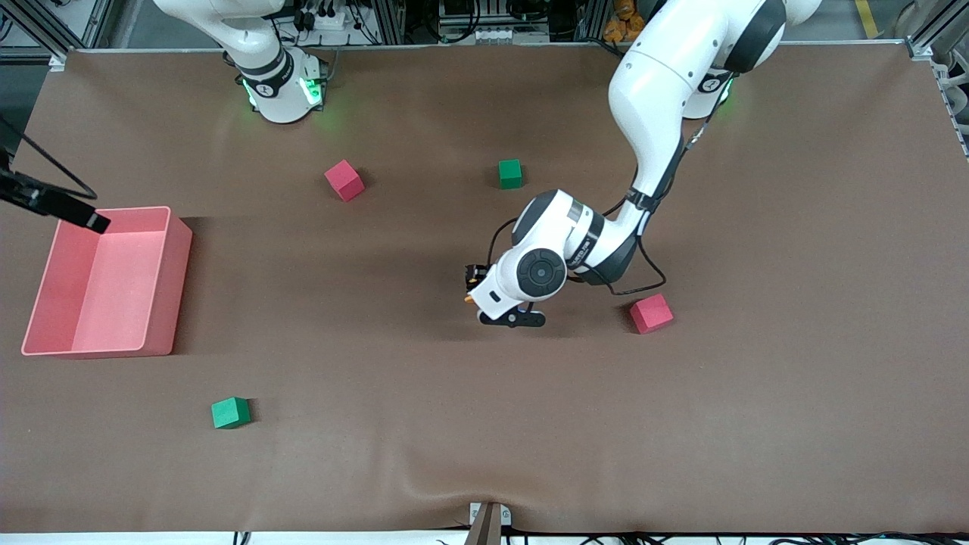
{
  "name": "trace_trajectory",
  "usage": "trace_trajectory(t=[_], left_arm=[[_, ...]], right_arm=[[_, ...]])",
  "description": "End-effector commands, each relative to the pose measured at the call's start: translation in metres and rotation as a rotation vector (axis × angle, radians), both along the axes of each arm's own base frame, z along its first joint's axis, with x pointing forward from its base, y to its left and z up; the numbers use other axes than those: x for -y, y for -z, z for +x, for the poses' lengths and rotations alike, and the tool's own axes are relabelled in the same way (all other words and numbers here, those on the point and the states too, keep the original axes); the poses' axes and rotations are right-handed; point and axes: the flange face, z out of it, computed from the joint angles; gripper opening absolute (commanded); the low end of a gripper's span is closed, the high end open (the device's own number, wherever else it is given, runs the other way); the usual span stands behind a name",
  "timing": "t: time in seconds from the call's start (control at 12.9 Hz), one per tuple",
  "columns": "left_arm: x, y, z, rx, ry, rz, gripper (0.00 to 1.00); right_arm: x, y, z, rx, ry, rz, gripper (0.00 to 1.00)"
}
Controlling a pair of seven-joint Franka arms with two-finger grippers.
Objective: Place and upright button with both arms
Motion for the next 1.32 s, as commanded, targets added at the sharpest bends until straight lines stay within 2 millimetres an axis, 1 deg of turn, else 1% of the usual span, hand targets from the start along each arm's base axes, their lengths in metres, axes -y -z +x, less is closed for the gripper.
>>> trace_trajectory(t=[0.0, 0.08, 0.31, 0.39, 0.47, 0.54, 0.7, 0.78, 0.86, 0.93, 1.01, 1.09, 1.24], left_arm=[[0.013, 0.010, 0.002, 0.011, -0.043, -0.025, 1.00], [0.019, 0.014, -0.001, 0.008, -0.061, -0.034, 1.00], [0.029, 0.019, -0.004, 0.022, -0.086, -0.068, 1.00], [0.032, 0.021, -0.005, 0.031, -0.086, -0.072, 0.98], [0.034, 0.022, -0.007, 0.038, -0.085, -0.074, 0.96], [0.035, 0.025, -0.007, 0.037, -0.082, -0.073, 0.96], [0.037, 0.034, -0.009, 0.044, -0.089, -0.075, 0.95], [0.039, 0.037, -0.010, 0.054, -0.090, -0.080, 0.94], [0.041, 0.044, -0.012, 0.053, -0.097, -0.076, 0.93], [0.043, 0.046, -0.014, 0.051, -0.104, -0.073, 0.90], [0.043, 0.046, -0.014, 0.049, -0.105, -0.074, 0.84], [0.043, 0.046, -0.014, 0.048, -0.108, -0.074, 0.83], [0.042, 0.045, -0.014, 0.039, -0.110, -0.070, 0.82]], right_arm=[[-0.001, 0.012, -0.047, 0.026, 0.015, -0.013, 1.00], [-0.002, 0.015, -0.051, 0.044, -0.001, -0.039, 1.00], [0.000, 0.009, -0.048, 0.063, -0.093, -0.077, 1.00], [0.003, 0.009, -0.048, 0.064, -0.111, -0.075, 1.00], [0.001, 0.004, -0.044, 0.075, -0.158, -0.079, 1.00], [-0.001, -0.005, -0.041, 0.086, -0.192, -0.078, 1.00], [0.002, -0.012, -0.040, 0.087, -0.192, -0.082, 1.00], [0.002, -0.012, -0.041, 0.079, -0.192, -0.084, 1.00], [0.003, -0.012, -0.044, 0.066, -0.192, -0.093, 1.00], [0.008, -0.014, -0.045, 0.067, -0.183, -0.092, 1.00], [0.010, -0.012, -0.045, 0.060, -0.180, -0.092, 1.00], [0.009, -0.009, -0.046, 0.041, -0.184, -0.090, 1.00], [0.005, -0.009, -0.046, 0.038, -0.190, -0.091, 1.00]])
